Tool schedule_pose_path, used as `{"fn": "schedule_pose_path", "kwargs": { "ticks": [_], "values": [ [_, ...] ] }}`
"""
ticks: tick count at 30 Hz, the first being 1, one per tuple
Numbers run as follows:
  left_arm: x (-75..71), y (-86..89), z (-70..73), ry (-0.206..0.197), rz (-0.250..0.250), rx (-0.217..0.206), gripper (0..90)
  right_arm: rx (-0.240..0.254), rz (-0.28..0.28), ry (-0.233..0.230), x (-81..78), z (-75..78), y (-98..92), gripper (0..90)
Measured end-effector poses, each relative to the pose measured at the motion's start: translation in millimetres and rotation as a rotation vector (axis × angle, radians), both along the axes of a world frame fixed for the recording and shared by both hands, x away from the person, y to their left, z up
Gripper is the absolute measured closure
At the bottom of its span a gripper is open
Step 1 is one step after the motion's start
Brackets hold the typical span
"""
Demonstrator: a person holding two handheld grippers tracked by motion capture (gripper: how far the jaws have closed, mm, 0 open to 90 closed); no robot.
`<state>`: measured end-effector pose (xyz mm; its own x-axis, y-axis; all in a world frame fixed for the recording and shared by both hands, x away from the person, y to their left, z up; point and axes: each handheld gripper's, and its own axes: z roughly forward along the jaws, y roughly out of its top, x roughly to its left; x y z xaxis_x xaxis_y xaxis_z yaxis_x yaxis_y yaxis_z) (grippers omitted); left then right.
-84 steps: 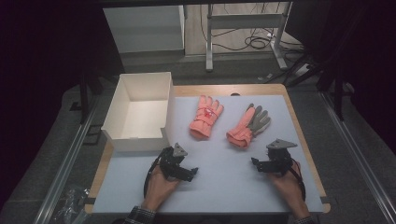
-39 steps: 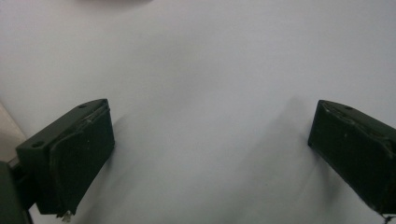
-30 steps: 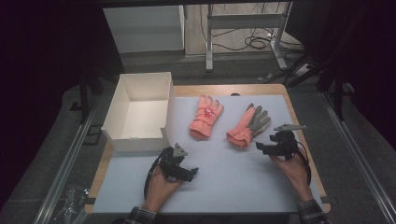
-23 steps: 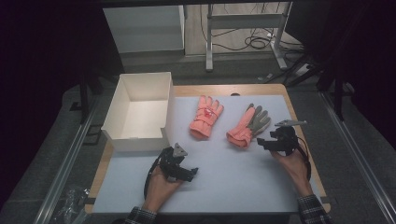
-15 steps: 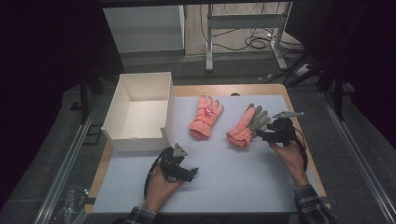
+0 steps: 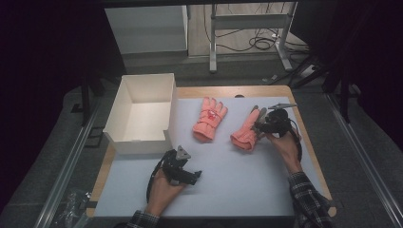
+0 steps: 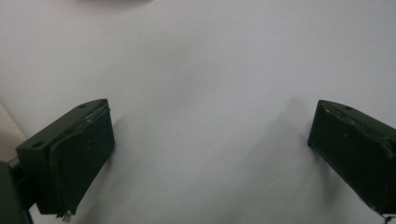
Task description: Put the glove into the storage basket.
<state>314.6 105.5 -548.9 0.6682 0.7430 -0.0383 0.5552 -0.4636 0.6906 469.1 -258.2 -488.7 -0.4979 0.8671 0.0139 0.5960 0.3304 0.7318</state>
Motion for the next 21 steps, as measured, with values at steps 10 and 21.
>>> {"fn": "schedule_pose_path", "kwargs": {
  "ticks": [10,21],
  "values": [
    [0.1,0.3,0.2,0.001,-0.003,0.004,0.3,-0.009,-0.031,0.037,7.9,-18.5,-0.9,50.3],
    [0.2,0.3,0.2,0.001,-0.003,0.004,0.3,-0.058,-0.043,0.018,-0.2,-15.5,8.9,84.7]
  ]
}}
